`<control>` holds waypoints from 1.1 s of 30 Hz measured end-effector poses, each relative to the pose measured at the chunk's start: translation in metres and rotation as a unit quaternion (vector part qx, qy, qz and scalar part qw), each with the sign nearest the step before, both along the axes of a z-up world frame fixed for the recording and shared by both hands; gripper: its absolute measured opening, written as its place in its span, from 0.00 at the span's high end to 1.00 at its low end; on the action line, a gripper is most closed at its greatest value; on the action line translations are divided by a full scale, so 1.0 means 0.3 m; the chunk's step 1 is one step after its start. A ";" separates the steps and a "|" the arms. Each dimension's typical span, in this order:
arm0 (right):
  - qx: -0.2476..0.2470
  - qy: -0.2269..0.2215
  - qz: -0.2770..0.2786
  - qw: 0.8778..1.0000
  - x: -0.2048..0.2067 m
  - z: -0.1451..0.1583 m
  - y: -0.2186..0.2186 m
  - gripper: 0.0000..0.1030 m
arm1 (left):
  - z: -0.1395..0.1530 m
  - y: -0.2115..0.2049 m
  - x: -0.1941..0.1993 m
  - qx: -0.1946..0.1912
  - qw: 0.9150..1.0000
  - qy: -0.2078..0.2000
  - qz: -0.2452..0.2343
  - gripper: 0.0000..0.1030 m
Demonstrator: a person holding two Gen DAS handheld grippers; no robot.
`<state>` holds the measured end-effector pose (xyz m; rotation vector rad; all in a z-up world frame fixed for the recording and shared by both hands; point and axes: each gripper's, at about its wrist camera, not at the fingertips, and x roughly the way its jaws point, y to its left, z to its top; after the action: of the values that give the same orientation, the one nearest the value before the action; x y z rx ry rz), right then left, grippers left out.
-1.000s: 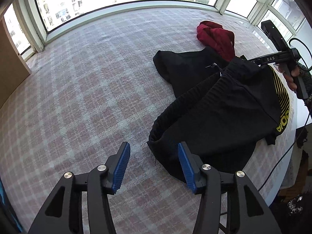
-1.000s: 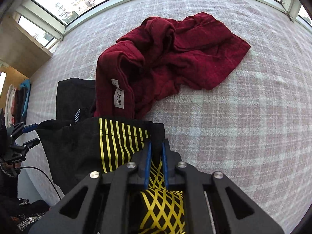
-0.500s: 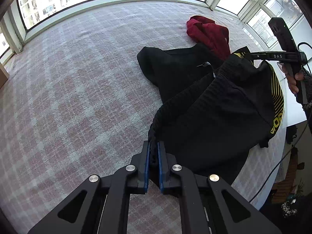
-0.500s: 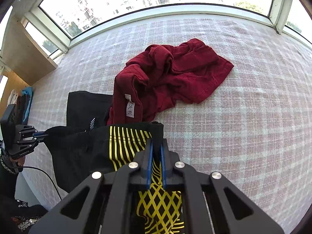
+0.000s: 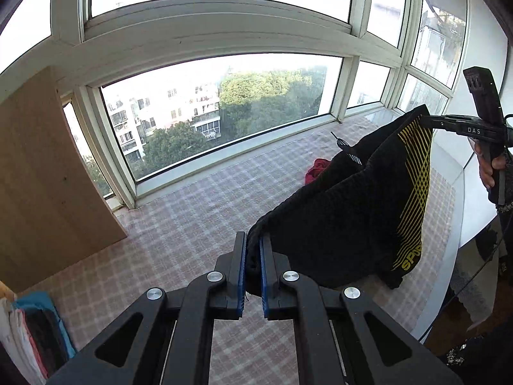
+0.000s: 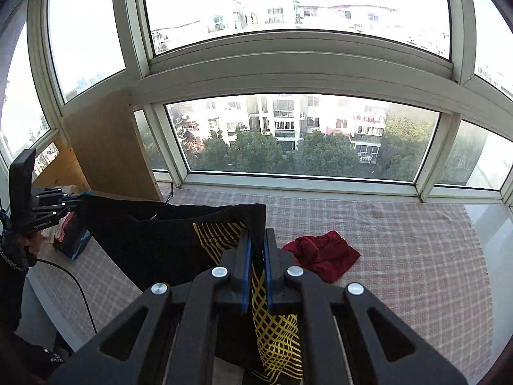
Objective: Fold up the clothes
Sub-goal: 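Lift the black pants with both grippers and shake them out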
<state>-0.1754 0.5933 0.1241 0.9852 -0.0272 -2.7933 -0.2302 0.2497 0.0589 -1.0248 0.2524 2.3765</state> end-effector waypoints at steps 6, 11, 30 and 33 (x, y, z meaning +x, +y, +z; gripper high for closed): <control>0.010 0.095 0.003 0.995 0.186 0.310 -0.233 0.93 | 0.391 -0.189 0.103 -0.011 0.993 0.115 0.034 0.94; 0.006 0.150 0.003 0.989 0.372 0.463 -0.430 0.93 | 0.637 -0.396 0.300 -0.012 0.981 0.190 0.042 0.94; 0.028 0.071 0.043 0.996 0.171 0.249 -0.854 0.93 | 0.601 -0.861 0.364 -0.046 0.982 0.161 0.084 0.93; 0.036 0.001 0.037 0.999 -0.086 0.011 -0.845 0.93 | 0.395 -0.855 0.148 -0.060 0.989 0.096 0.095 0.93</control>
<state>-0.2011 0.3398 0.1273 0.9791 0.1091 -2.7461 -0.1856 -0.0068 0.1773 -0.9092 0.3886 2.6654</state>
